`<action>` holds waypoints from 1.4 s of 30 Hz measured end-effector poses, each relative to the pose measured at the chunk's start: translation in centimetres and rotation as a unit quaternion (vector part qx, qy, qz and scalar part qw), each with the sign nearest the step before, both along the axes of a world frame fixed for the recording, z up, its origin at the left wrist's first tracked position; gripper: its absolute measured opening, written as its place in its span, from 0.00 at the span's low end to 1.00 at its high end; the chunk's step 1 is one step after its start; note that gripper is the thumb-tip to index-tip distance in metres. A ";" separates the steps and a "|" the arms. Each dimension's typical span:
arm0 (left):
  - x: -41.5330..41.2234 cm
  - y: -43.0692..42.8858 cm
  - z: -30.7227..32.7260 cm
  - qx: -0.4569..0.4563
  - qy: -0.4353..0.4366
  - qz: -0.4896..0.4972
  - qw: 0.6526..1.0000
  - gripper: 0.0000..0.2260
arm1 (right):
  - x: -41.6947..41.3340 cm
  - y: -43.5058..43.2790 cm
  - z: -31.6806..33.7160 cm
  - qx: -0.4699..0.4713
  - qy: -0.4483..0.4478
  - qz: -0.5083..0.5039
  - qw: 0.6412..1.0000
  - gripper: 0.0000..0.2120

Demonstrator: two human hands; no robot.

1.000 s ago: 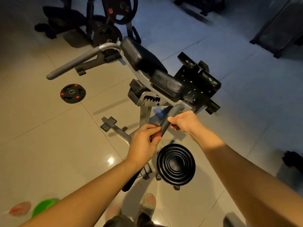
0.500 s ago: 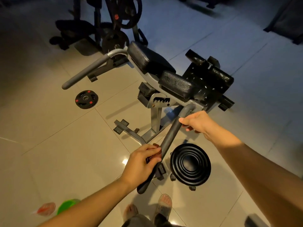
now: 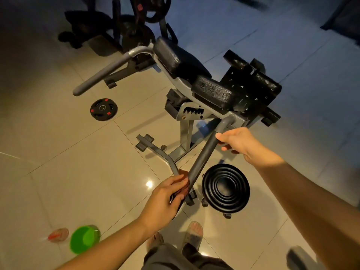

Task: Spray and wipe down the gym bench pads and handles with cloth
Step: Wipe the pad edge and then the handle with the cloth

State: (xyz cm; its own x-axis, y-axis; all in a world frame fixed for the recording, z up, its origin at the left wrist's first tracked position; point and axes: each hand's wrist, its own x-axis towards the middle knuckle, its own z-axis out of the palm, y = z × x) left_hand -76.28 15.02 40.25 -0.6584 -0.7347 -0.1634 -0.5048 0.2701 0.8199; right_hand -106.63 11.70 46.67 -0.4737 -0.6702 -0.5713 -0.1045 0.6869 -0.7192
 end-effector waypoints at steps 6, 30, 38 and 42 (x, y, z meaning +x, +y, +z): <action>-7.7 -3.9 2.8 -0.100 0.012 0.002 0.995 0.21 | 0.0 0.0 0.0 0.005 0.007 0.007 1.000 0.11; -12.1 -6.1 4.7 -0.002 0.108 0.086 0.990 0.17 | -0.1 -0.3 -0.2 -0.016 0.000 0.017 1.000 0.10; -1.1 -2.1 3.2 0.150 0.031 0.094 0.984 0.27 | -0.3 0.4 -0.7 -0.031 -0.009 0.013 0.999 0.09; -7.5 -5.7 4.4 0.075 0.058 0.069 0.993 0.19 | 0.3 -0.3 -0.6 -0.028 0.010 0.020 0.999 0.10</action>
